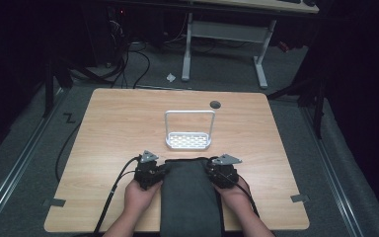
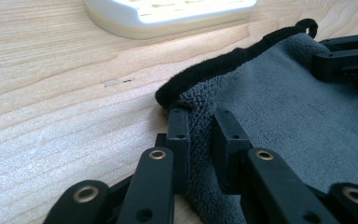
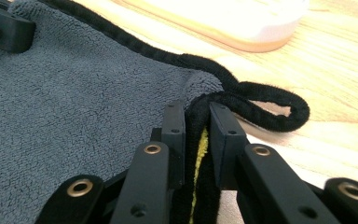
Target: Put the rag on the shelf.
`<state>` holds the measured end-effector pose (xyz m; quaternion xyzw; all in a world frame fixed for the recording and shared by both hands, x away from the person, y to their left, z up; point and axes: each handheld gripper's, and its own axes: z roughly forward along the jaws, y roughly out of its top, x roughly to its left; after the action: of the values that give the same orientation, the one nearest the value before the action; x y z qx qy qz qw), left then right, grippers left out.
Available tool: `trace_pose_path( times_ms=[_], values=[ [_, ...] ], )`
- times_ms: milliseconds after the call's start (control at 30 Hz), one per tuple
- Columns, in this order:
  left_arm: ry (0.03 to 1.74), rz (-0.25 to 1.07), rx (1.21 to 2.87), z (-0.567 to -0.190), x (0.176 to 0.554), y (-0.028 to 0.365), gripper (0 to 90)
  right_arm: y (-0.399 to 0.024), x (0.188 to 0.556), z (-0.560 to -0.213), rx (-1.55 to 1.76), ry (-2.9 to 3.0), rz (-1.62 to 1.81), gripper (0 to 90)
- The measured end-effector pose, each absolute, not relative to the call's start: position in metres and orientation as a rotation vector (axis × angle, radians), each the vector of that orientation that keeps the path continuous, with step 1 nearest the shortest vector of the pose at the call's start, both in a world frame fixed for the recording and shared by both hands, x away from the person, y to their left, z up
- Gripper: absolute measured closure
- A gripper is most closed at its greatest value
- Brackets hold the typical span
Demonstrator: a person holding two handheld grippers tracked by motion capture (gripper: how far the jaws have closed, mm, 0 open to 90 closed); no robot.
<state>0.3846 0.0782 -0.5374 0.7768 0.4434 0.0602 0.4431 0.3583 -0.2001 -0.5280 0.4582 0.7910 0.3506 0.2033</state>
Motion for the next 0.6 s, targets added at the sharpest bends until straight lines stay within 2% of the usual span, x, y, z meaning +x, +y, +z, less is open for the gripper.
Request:
trace_pose_path(
  times_ms=[200, 400, 500, 600],
  values=[
    [1.102, 0.147, 1.927, -0.538, 0.385, 0.078, 75.8, -0.201, 0.359, -0.529, 1.255, 2.207, 0.989, 78.1],
    [1.075, 0.192, 1.939, -0.535, 0.381, 0.077, 83.5, -0.202, 0.351, -0.521, 1.229, 2.173, 1.017, 78.5],
    [1.099, 0.150, 1.848, -0.529, 0.379, 0.084, 84.8, -0.200, 0.342, -0.507, 1.188, 2.136, 1.062, 78.6],
    [1.079, 0.178, 1.801, -0.518, 0.374, 0.087, 84.7, -0.197, 0.334, -0.495, 1.149, 2.104, 1.090, 78.6]
  ],
)
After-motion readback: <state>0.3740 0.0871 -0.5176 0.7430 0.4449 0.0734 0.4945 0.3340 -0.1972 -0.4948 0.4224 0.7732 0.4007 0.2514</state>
